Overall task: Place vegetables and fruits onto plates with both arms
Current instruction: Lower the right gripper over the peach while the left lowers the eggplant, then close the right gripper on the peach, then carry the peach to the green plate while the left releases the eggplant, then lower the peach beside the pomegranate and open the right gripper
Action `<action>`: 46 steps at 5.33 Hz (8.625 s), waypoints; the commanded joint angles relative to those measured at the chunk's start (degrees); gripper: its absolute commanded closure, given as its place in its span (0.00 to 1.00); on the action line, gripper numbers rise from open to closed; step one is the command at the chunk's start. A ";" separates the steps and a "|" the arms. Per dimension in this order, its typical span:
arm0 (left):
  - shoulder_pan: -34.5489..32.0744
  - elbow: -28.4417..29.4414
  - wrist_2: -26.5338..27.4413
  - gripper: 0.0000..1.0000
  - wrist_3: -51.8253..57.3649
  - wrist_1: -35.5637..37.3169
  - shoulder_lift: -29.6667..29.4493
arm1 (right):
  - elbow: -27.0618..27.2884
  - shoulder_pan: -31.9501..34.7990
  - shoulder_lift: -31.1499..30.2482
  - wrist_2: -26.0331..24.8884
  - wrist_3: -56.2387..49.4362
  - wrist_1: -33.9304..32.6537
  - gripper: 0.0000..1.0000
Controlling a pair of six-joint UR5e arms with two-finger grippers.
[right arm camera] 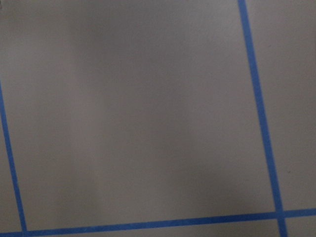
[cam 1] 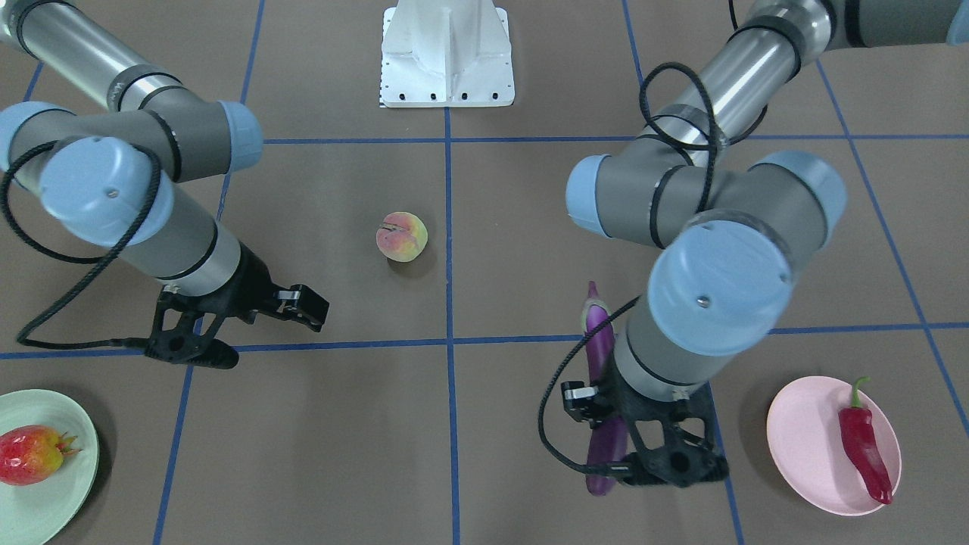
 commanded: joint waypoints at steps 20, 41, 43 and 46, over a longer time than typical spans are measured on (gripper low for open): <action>-2.45 15.58 19.19 1.00 14.33 -15.84 11.75 | 9.27 -3.33 3.34 -3.78 12.84 -8.69 1.00; -10.97 -65.55 -0.14 0.00 27.61 13.26 56.23 | -33.73 23.29 -5.09 -5.04 -51.84 25.52 0.00; -10.88 -65.11 -0.14 0.00 27.53 13.26 56.23 | -15.10 28.65 -5.62 1.30 -56.82 -1.39 0.00; -13.32 -64.76 -1.10 0.00 27.61 13.34 56.23 | 10.57 32.71 -18.16 2.11 -58.27 -17.21 0.00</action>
